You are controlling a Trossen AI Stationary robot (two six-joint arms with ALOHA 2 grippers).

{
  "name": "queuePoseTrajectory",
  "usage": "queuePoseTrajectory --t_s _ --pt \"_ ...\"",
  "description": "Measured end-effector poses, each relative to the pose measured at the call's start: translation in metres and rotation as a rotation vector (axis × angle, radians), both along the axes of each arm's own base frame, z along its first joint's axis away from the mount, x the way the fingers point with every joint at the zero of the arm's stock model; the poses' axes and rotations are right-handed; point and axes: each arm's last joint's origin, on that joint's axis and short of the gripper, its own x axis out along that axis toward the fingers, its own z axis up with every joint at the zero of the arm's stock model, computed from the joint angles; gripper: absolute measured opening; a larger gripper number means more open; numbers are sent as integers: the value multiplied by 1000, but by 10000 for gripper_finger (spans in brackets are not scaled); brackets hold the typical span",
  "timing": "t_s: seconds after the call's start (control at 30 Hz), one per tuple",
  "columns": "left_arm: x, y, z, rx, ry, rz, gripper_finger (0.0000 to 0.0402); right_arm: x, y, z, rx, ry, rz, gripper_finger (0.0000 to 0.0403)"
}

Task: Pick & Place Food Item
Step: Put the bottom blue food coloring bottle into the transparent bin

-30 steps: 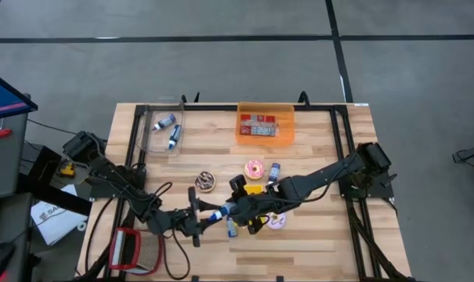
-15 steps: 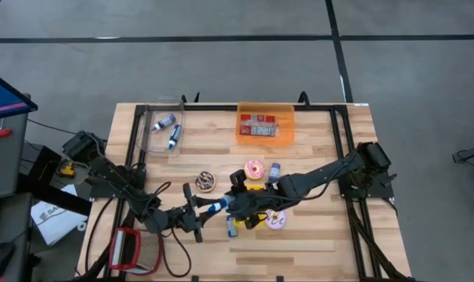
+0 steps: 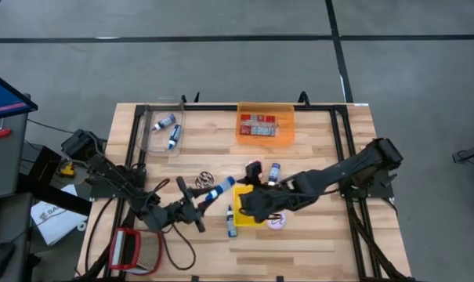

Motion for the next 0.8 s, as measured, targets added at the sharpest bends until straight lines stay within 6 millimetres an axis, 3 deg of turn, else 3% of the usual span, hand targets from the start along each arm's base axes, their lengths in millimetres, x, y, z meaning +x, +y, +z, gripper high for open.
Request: queuePoseTrajectory --t_s 0.17,0.33,0.5,0.67,0.8 --pt "10 17 0 33 20 93 112 -25 3 22 43 -38 -32 215" --pt "30 52 -3 66 73 127 112 -45 11 31 77 -38 -47 210" --pt "52 107 6 -10 89 108 112 -56 20 34 104 -42 -34 207" --pt "69 168 32 -47 184 208 111 -61 27 34 114 -31 -27 207" --pt "64 218 56 -114 333 374 111 -66 27 31 120 -5 -44 207"
